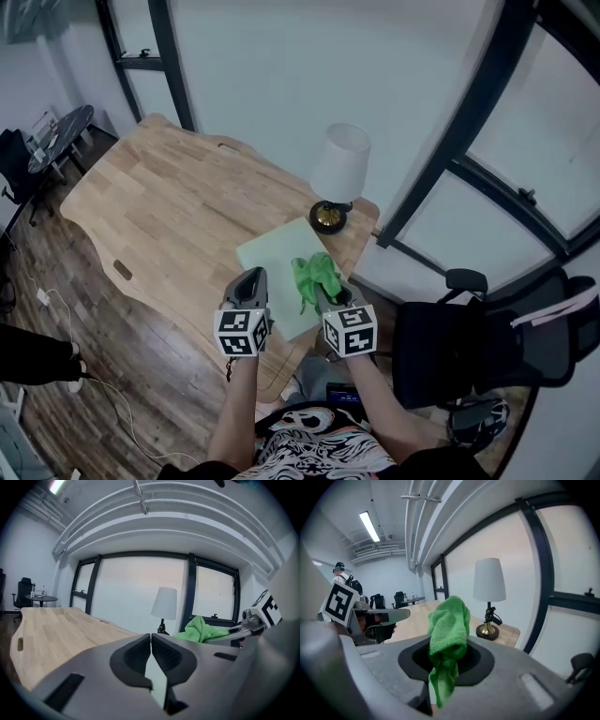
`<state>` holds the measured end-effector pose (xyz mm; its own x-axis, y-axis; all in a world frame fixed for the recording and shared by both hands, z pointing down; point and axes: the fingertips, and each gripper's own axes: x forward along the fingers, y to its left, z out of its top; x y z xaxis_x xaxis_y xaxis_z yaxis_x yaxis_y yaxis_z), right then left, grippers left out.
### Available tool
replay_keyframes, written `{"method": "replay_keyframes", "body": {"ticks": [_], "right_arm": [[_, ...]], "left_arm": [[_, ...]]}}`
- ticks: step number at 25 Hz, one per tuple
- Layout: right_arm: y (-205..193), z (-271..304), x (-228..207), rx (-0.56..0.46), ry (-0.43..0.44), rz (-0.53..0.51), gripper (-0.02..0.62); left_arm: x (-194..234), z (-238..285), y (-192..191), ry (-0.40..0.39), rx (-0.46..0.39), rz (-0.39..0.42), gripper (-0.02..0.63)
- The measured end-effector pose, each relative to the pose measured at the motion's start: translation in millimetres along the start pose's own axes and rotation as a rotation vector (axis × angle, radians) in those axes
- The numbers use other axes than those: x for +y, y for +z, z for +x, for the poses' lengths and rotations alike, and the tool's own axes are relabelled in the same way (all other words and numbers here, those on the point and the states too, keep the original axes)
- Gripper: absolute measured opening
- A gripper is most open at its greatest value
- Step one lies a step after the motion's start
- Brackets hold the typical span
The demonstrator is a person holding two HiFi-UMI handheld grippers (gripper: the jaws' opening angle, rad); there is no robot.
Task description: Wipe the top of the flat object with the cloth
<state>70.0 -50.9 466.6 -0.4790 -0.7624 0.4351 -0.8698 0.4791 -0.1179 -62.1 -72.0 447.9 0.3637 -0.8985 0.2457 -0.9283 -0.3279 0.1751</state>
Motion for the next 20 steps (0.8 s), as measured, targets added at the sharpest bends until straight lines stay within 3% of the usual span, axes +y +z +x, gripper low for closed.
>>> {"method": "replay_keyframes", "body": {"ticks": [6,20], "right_arm": [[4,-23,-6,-0.070,-0.083,-0.026,0.077],[1,-91,6,-0.107,0.006,-0.072,0.077]], "left_arm": [[-10,-21,5,0.034,-0.032,0.054,0.014],[-66,-95,6,0.101,-0.073,-0.021,0.014]]}}
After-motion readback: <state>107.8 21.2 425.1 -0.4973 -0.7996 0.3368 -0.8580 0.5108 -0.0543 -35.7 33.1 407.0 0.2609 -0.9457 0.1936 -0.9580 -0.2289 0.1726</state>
